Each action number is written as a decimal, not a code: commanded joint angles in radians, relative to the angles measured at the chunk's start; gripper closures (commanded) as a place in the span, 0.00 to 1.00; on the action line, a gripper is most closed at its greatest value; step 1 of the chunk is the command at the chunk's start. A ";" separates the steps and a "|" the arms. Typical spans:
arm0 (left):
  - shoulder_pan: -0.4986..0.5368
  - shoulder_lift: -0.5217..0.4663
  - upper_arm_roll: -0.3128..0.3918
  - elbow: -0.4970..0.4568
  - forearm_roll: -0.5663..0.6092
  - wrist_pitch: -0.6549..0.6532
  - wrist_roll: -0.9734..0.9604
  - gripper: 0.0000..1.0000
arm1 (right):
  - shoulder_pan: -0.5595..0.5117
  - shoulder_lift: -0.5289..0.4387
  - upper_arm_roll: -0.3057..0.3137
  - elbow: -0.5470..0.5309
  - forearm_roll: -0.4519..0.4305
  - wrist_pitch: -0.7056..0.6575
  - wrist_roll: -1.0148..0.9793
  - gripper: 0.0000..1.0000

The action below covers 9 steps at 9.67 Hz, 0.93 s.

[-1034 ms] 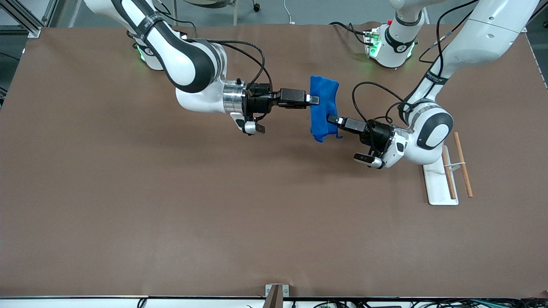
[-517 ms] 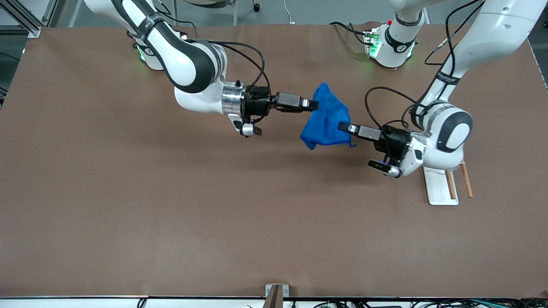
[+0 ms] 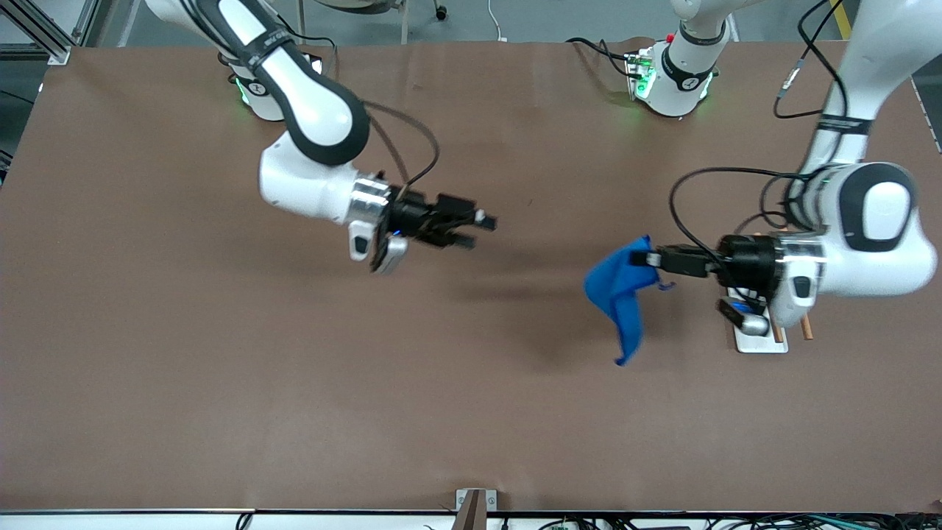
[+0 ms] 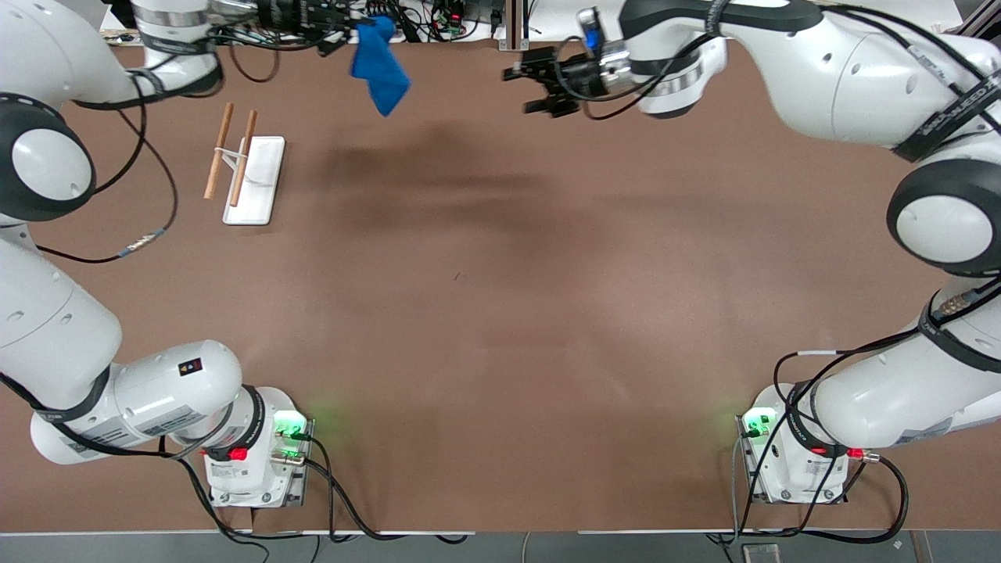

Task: Right arm passes towel to left arm to hang
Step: 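Carry the towel with the left gripper over the wooden dowels while the right gripper retracts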

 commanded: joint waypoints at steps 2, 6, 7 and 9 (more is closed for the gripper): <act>0.114 0.017 0.002 0.005 0.261 0.016 -0.066 1.00 | -0.068 -0.020 -0.181 -0.028 -0.356 -0.172 0.002 0.00; 0.220 0.009 0.000 0.114 0.716 -0.111 -0.131 1.00 | -0.067 -0.057 -0.410 0.180 -0.998 -0.573 0.195 0.00; 0.250 0.015 0.000 0.143 0.813 -0.155 -0.086 1.00 | -0.068 -0.072 -0.418 0.238 -1.125 -0.643 0.307 0.00; 0.305 0.017 0.000 0.149 0.955 -0.168 0.060 1.00 | -0.065 -0.133 -0.429 0.240 -1.342 -0.693 0.572 0.00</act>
